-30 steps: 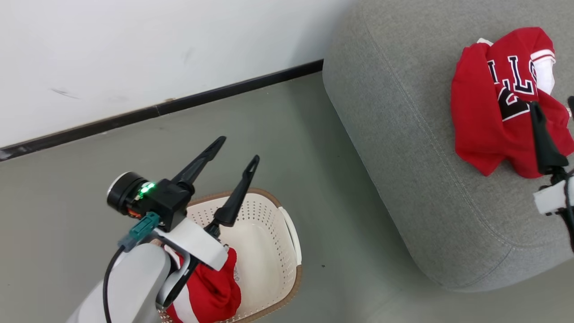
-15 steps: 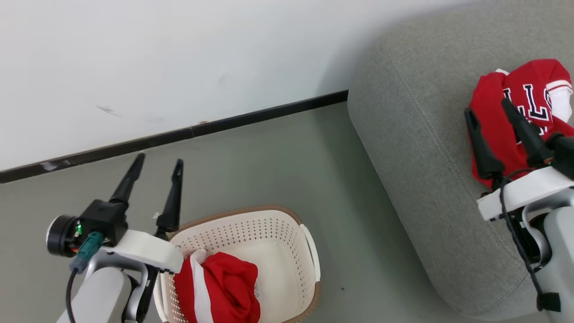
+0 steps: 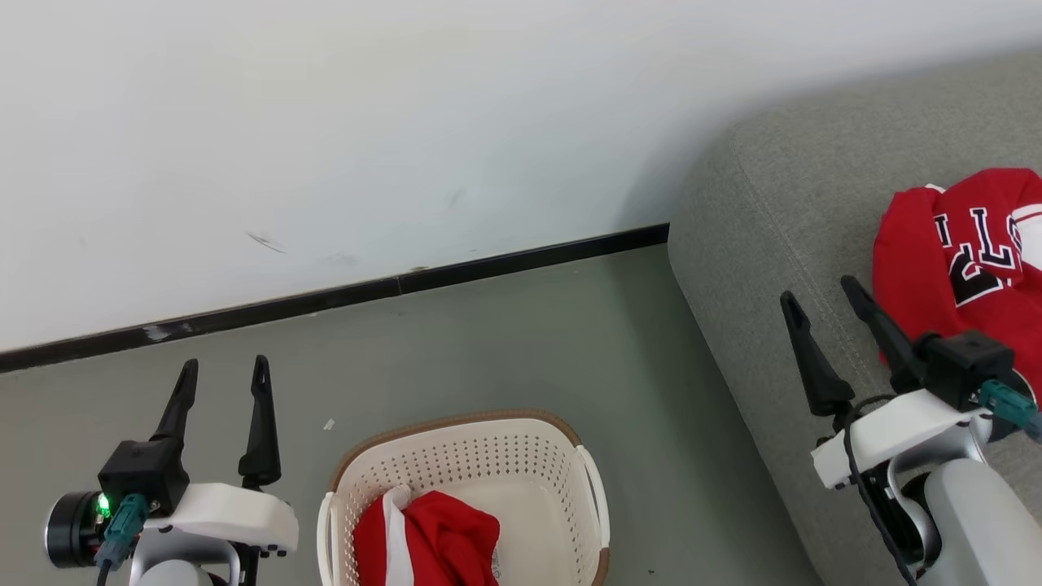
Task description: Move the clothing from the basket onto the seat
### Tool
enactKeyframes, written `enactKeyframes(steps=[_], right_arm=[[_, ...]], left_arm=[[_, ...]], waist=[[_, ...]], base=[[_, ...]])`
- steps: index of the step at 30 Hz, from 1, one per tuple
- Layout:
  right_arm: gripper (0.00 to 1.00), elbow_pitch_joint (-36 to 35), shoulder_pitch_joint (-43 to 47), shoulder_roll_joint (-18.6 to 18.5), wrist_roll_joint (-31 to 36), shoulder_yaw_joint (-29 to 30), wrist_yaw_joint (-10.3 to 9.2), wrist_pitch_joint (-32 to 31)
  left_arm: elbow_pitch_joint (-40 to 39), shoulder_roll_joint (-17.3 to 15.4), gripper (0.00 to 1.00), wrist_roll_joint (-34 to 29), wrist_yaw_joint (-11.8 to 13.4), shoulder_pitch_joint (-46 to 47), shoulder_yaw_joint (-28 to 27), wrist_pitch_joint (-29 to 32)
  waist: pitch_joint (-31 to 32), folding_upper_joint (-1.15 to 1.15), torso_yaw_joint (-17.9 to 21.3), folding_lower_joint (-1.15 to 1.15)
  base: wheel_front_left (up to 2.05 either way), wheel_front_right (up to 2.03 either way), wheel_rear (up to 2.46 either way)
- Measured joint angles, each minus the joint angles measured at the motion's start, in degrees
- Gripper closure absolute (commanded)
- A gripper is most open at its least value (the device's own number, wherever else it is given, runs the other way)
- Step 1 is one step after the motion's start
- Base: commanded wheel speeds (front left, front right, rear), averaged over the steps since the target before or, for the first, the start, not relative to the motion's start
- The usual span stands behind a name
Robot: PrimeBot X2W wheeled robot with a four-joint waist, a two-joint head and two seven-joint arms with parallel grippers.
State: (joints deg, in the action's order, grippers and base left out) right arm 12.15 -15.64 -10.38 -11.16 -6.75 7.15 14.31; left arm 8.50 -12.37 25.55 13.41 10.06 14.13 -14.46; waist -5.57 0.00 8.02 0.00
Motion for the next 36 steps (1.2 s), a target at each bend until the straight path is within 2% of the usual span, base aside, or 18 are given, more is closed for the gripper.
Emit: enactKeyframes(steps=[9, 17, 36], right_arm=[[0.0, -1.02, 7.33, 1.88, 1.98, 0.51, 0.0, 0.0], [0.0, -2.53, 11.89, 5.11, 3.82, 3.09, -0.01, 0.0], [0.0, -5.35, 17.18, 6.91, 6.84, 3.52, -0.01, 0.0]], left_arm=[[0.47, 0.16, 0.0, -0.96, 0.05, -5.03, -1.81, 0.0], [0.86, 1.48, 0.0, -0.99, -0.31, -8.48, -2.74, 0.0], [1.55, 2.72, 0.0, -3.02, -2.38, -11.85, -3.36, 0.0]], waist=[[3.72, 0.0, -1.68, 0.0], [6.0, 0.0, -2.46, 0.0], [8.63, 0.0, -3.77, 0.0]], base=[[0.0, 0.0, 0.0], [0.0, 0.0, 0.0], [0.0, 0.0, 0.0]])
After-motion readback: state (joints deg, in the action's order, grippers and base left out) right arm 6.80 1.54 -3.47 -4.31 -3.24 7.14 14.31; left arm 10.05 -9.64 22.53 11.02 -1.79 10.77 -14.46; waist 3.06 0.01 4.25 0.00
